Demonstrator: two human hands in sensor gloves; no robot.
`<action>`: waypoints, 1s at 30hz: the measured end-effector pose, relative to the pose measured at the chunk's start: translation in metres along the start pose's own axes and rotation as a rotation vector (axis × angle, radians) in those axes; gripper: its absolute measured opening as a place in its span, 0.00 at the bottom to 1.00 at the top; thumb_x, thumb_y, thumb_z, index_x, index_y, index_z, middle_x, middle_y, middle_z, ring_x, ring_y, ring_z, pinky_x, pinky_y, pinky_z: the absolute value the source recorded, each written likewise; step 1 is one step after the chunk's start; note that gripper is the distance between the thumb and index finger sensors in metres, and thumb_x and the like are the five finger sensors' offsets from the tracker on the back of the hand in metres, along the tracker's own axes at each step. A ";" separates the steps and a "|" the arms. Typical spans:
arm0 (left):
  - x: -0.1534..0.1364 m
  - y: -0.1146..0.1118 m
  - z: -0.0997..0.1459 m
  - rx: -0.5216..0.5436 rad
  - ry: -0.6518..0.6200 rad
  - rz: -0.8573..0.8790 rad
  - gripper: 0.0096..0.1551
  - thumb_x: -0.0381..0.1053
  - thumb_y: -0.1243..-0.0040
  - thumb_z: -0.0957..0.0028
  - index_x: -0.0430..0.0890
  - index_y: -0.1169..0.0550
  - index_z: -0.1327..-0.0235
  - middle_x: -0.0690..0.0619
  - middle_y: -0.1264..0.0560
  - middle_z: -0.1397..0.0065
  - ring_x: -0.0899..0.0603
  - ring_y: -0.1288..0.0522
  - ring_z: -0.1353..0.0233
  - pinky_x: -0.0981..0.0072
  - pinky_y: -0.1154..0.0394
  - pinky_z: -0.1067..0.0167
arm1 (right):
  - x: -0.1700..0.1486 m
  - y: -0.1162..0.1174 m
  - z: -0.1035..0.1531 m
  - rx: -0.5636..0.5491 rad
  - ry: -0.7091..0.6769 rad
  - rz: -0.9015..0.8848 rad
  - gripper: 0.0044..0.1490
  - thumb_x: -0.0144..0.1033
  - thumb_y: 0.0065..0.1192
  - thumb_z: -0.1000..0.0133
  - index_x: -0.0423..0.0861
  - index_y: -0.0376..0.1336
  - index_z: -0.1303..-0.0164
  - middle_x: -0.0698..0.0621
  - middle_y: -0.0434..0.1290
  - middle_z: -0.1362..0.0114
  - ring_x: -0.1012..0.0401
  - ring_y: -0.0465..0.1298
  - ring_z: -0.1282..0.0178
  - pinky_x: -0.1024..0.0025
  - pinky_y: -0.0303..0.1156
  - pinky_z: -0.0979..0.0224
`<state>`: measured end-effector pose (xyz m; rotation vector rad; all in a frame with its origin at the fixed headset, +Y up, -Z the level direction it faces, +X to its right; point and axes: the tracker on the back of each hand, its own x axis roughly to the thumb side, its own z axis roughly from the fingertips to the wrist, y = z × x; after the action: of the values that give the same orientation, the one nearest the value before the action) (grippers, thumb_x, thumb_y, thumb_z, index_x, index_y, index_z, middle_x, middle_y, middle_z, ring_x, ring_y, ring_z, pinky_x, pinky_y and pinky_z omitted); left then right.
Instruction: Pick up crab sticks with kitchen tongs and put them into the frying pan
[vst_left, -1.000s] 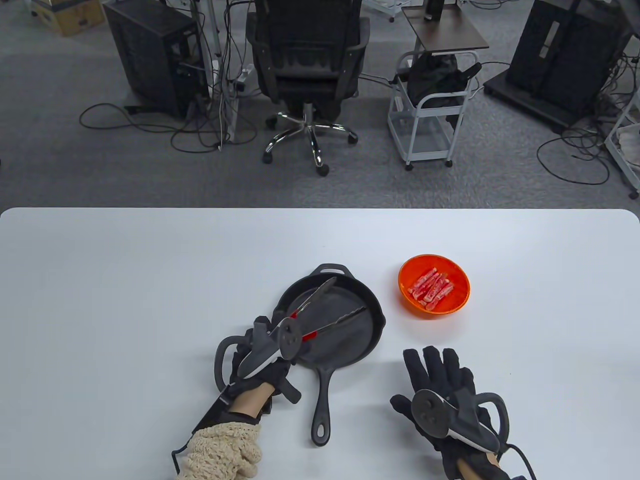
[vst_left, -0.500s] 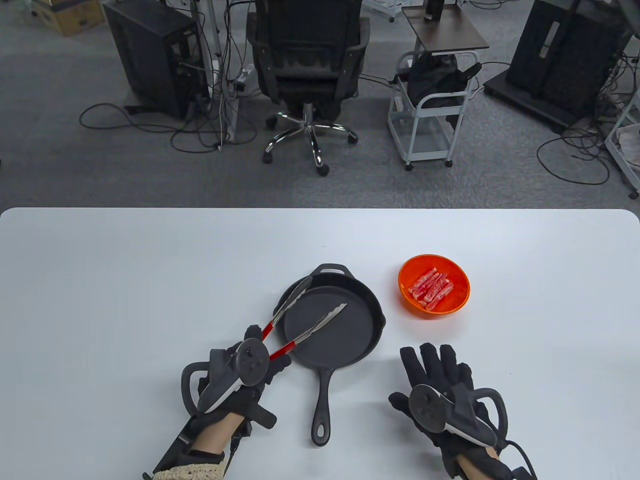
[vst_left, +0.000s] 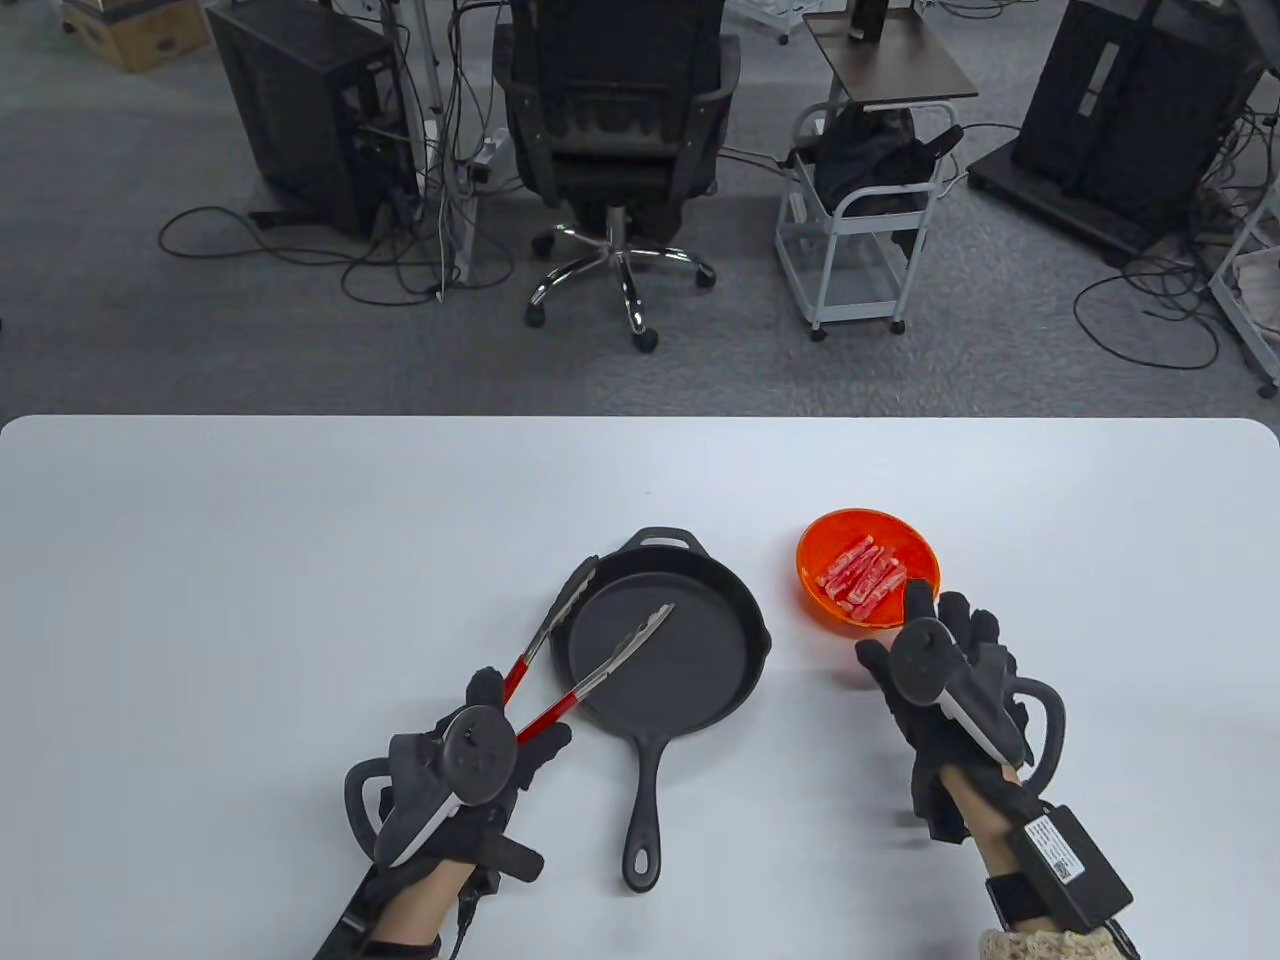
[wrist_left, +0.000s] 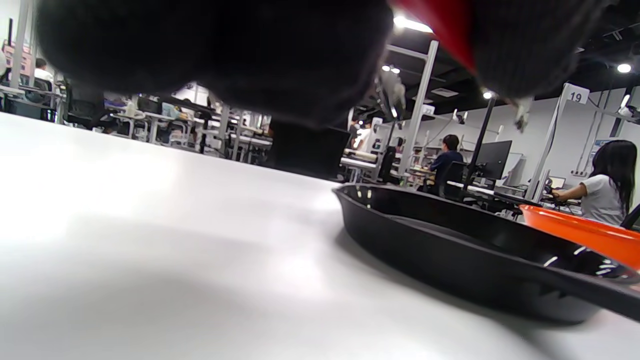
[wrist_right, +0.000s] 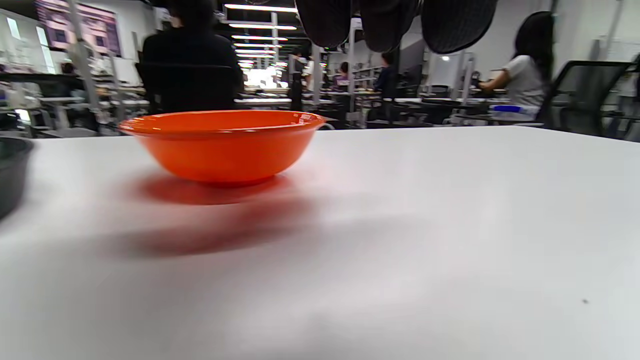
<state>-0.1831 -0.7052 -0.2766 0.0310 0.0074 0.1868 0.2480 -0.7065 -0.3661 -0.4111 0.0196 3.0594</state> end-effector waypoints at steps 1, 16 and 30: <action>-0.001 0.000 0.001 0.001 0.003 0.000 0.60 0.83 0.43 0.49 0.40 0.34 0.19 0.59 0.16 0.53 0.56 0.17 0.73 0.64 0.16 0.71 | -0.001 0.001 -0.011 0.018 0.037 -0.039 0.54 0.66 0.37 0.42 0.50 0.36 0.10 0.39 0.50 0.09 0.37 0.55 0.14 0.38 0.62 0.20; -0.022 0.002 0.006 0.023 0.055 0.016 0.60 0.83 0.43 0.49 0.40 0.33 0.20 0.59 0.16 0.53 0.56 0.17 0.73 0.64 0.16 0.70 | -0.020 0.029 -0.083 0.209 0.390 -0.307 0.55 0.63 0.39 0.39 0.43 0.34 0.12 0.41 0.60 0.16 0.49 0.74 0.29 0.62 0.81 0.40; -0.023 -0.004 0.006 -0.004 0.062 0.009 0.60 0.83 0.44 0.50 0.40 0.32 0.20 0.59 0.16 0.54 0.56 0.17 0.73 0.64 0.16 0.70 | -0.025 0.047 -0.100 0.293 0.528 -0.386 0.46 0.50 0.53 0.39 0.40 0.48 0.16 0.49 0.76 0.36 0.69 0.85 0.61 0.88 0.86 0.65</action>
<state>-0.2049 -0.7132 -0.2705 0.0211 0.0689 0.1969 0.2952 -0.7568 -0.4555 -1.0394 0.3578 2.4406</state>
